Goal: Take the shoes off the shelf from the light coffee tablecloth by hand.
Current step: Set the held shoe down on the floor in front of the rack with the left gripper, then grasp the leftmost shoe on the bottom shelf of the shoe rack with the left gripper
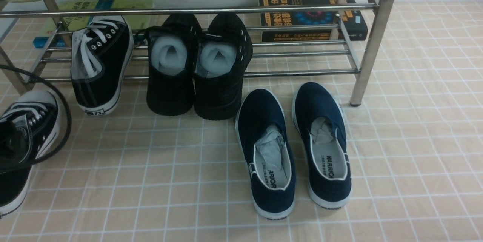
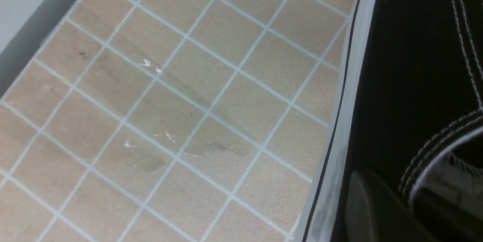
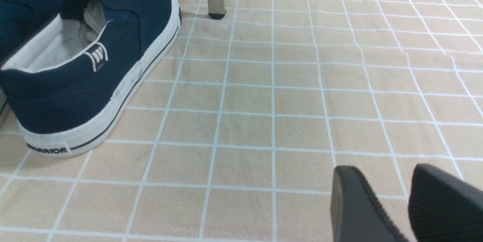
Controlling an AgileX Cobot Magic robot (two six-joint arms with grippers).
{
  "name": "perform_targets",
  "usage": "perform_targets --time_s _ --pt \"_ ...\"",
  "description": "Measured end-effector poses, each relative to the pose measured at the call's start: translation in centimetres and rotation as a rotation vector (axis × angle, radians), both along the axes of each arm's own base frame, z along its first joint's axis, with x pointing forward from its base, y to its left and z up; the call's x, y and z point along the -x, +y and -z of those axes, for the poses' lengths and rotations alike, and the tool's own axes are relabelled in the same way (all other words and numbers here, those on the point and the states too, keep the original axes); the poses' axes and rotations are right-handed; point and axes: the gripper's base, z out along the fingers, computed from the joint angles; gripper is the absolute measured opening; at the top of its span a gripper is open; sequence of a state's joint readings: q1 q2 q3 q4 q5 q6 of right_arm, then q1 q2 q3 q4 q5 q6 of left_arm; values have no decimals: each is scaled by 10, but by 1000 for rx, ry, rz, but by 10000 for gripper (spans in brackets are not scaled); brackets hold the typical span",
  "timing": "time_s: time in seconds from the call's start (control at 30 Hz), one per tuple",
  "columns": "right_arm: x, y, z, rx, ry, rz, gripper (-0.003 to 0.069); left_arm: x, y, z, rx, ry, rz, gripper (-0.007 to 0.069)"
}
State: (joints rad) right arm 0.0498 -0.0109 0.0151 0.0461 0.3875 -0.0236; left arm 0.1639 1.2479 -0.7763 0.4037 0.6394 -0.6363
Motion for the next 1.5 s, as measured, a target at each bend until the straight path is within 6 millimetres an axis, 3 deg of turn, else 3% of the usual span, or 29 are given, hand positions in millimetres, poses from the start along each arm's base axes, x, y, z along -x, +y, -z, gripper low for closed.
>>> perform_targets --time_s 0.33,0.53,0.67,0.73,0.8,0.9,0.93,1.03,1.07,1.13,1.33,1.5 --pt "0 0 0 0 0 0 239 -19 3 29 -31 102 75 39" --pt "0 0 0 0 0 0 239 -19 4 27 -61 115 114 137" --pt "0 0 0 0 0 0 239 -16 6 10 -72 135 76 271" --pt "0 0 0 0 0 0 239 -15 7 2 -80 148 63 290" --pt "0 0 0 0 0 0 239 -13 7 -22 -96 157 41 307" --pt "0 0 0 0 0 0 239 -13 3 -44 -98 151 38 287" --pt "0 0 0 0 0 0 239 -15 -5 -59 -78 129 65 237" --pt "0 0 0 0 0 0 239 -19 -19 -66 -48 114 139 141" --pt "0 0 0 0 0 0 239 -21 -32 -67 -19 112 195 74" --pt "0 0 0 0 0 0 239 -24 -50 -63 30 124 269 20" --pt "0 0 0 0 0 0 239 -31 -101 -50 111 154 430 1" --pt "0 0 0 0 0 0 239 -37 -105 -51 147 96 425 1"
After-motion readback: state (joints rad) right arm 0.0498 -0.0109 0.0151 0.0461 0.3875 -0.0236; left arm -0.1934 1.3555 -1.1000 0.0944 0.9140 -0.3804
